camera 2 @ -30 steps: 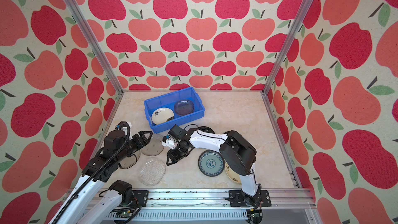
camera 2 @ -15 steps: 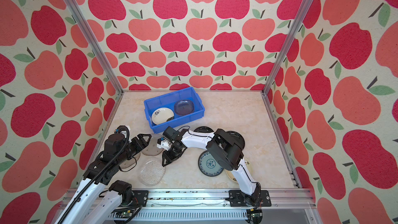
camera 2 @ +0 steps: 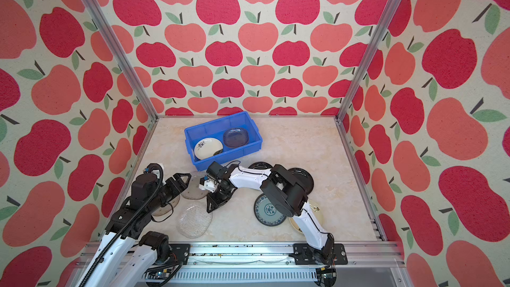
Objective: Place the plates into the plastic bin on the countertop
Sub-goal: 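Move both grippers to a third clear glass plate nearer the robot, then close the right gripper on the third clear plate's rim while the left approaches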
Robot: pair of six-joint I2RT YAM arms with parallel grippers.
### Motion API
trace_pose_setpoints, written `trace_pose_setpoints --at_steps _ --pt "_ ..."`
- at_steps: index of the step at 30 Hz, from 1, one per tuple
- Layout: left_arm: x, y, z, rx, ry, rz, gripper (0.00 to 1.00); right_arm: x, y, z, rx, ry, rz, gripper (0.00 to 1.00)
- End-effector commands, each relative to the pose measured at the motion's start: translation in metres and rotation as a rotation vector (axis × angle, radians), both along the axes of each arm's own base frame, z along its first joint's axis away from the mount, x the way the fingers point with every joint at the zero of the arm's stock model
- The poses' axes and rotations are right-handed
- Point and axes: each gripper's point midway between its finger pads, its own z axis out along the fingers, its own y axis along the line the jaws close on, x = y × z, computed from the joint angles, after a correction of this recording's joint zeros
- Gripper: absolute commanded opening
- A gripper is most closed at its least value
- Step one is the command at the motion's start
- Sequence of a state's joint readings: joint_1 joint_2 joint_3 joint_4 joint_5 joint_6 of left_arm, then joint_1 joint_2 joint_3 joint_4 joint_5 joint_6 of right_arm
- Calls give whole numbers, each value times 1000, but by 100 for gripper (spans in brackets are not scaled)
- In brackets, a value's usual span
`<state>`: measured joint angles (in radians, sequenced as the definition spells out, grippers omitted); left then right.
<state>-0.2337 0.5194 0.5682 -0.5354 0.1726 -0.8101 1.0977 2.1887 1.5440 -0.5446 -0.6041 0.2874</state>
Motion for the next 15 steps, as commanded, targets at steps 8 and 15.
trace_pose_setpoints --at_steps 8,15 --pt "-3 3 -17 33 36 -12 76 -5 -6 -8 -39 9 21 17" --pt "0 1 -15 34 37 -24 76 -8 -20 -6 -50 -13 18 8"
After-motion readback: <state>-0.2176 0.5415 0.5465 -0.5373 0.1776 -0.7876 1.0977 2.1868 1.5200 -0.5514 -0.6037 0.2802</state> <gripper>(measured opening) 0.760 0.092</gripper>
